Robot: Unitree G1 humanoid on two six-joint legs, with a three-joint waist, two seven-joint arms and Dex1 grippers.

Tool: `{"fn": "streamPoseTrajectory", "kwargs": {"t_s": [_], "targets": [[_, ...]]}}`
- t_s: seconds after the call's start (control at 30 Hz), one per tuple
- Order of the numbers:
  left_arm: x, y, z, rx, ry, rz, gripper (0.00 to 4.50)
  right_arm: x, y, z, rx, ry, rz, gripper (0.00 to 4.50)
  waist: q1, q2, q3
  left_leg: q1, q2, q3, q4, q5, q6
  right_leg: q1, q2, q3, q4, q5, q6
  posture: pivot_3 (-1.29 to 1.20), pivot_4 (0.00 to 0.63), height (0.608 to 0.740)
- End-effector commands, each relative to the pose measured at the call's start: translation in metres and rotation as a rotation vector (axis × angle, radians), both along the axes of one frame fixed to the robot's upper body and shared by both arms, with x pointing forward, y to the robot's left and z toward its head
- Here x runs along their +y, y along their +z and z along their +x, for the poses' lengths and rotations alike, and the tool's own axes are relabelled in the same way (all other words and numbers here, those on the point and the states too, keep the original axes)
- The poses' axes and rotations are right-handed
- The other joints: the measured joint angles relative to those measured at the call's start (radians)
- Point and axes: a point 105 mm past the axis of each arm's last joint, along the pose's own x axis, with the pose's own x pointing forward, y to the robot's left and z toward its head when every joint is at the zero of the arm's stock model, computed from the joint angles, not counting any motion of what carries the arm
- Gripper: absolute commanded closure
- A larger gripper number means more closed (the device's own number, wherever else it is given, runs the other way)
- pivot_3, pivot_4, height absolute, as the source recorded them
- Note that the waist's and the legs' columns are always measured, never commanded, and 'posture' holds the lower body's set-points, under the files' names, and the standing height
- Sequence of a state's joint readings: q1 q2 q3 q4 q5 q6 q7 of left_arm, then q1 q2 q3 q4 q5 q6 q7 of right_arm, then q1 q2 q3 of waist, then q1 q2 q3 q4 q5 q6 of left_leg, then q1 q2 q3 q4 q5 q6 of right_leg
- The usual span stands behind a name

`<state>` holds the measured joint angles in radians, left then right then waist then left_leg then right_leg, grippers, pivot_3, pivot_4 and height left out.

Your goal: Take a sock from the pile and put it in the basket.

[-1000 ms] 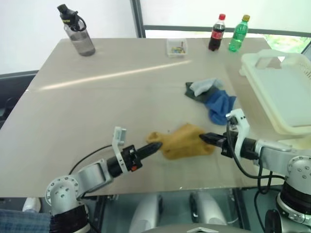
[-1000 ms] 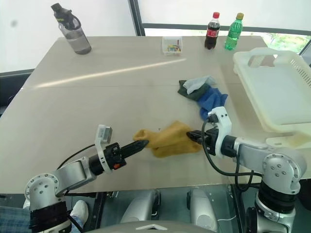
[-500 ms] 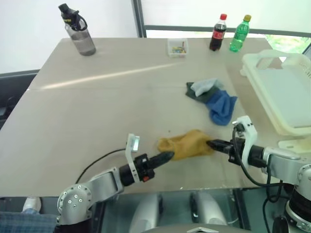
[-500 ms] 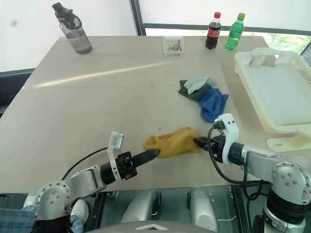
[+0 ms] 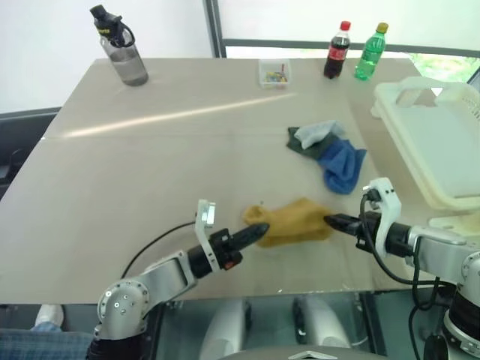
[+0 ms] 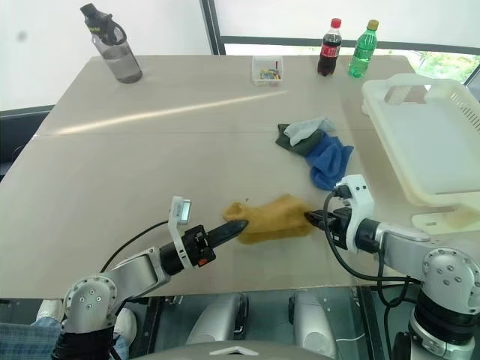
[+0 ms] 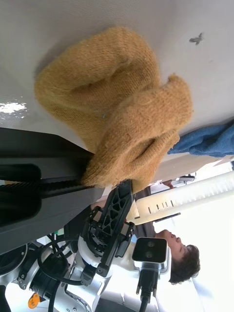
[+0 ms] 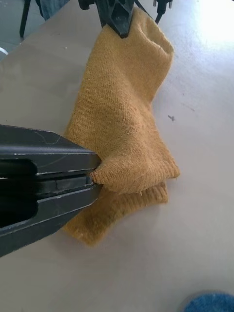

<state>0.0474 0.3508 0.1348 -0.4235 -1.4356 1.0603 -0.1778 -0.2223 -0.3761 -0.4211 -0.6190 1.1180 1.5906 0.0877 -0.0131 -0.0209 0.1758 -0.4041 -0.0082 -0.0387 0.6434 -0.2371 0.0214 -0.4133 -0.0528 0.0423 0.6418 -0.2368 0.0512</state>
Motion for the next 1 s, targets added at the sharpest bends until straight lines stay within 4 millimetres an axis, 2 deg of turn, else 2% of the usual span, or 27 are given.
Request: {"fn": "streamPoseTrajectory", "kwargs": {"t_s": [0.03,0.17,0.2,0.3,0.33,0.37,0.4,0.53,0.63,0.77,1.0], "targets": [[-0.003,0.003,0.0,-0.003,-0.009,-0.008,4.5,-0.002,0.005,0.003,-0.03,-0.02,0.003,4.49,0.0,0.0,0.0,0.0,0.0,0.0,0.0,0.0,0.0,0.0,0.0,0.0,0.0,0.0,0.0,0.0,0.15,0.74],[-0.004,0.001,0.0,0.013,-0.014,0.001,4.5,-0.003,-0.002,0.005,-0.009,-0.037,-0.002,4.49,0.0,0.0,0.0,0.0,0.0,0.0,0.0,0.0,0.0,0.0,0.0,0.0,0.0,0.001,0.001,0.0,0.15,0.74],[-0.004,-0.001,0.0,0.022,-0.016,0.008,4.5,-0.003,-0.004,0.006,-0.006,-0.041,-0.009,4.21,0.0,0.0,0.0,0.0,0.0,0.0,0.0,0.0,0.0,0.0,0.0,0.0,0.0,0.001,0.001,0.0,0.15,0.74],[-0.004,-0.003,-0.001,0.033,-0.021,0.017,4.5,-0.004,-0.006,0.007,-0.005,-0.046,-0.017,3.14,0.0,0.0,0.0,0.0,0.0,0.0,0.0,0.0,0.0,0.0,0.0,0.0,0.0,0.001,0.001,0.0,0.15,0.74],[-0.004,-0.003,-0.001,0.033,-0.021,0.018,4.5,-0.004,-0.007,0.006,-0.002,-0.05,-0.019,2.51,0.0,0.0,0.0,0.0,0.0,0.0,0.0,0.0,0.0,0.0,0.0,0.0,0.0,0.001,0.001,0.0,0.15,0.74],[-0.004,-0.003,-0.001,0.033,-0.021,0.019,4.5,-0.005,-0.008,0.005,0.005,-0.048,-0.02,2.12,0.0,0.0,0.0,0.0,0.0,0.0,0.0,0.0,0.0,0.0,0.0,0.0,0.0,0.001,0.001,0.0,0.15,0.74],[-0.004,-0.003,0.0,0.032,-0.018,0.019,4.5,-0.006,-0.009,0.002,0.017,-0.029,-0.025,1.34,0.0,0.0,0.0,0.0,0.0,0.0,0.0,0.0,0.0,0.0,0.0,0.0,0.0,0.001,0.001,0.0,0.15,0.74],[-0.004,-0.002,0.0,0.032,-0.015,0.019,4.5,-0.016,-0.007,-0.005,0.023,-0.011,-0.053,1.34,0.001,0.0,0.0,0.0,0.0,0.0,0.0,0.0,0.0,0.0,0.0,0.0,0.0,0.001,0.001,0.0,0.15,0.74],[-0.004,-0.002,0.0,0.034,-0.018,0.019,4.5,-0.026,0.009,0.0,-0.029,-0.014,-0.061,1.34,0.001,0.0,0.0,0.0,0.0,0.0,0.001,0.0,0.0,0.0,0.0,0.0,0.0,0.0,0.0,0.0,0.15,0.74],[-0.005,-0.002,0.0,0.034,-0.02,0.018,4.5,-0.025,0.025,0.01,-0.093,-0.023,-0.03,1.34,-0.002,0.0,0.0,0.001,0.001,0.001,0.001,0.0,0.0,0.001,0.001,0.0,0.0,0.0,0.0,0.0,0.15,0.74],[-0.005,-0.001,0.001,0.038,0.007,0.006,4.5,-0.01,0.015,0.005,-0.072,0.029,-0.047,1.34,0.002,0.0,0.0,-0.001,0.001,0.0,0.001,0.0,0.0,0.001,0.001,0.0,0.0,0.002,0.003,0.0,0.15,0.74]]}}
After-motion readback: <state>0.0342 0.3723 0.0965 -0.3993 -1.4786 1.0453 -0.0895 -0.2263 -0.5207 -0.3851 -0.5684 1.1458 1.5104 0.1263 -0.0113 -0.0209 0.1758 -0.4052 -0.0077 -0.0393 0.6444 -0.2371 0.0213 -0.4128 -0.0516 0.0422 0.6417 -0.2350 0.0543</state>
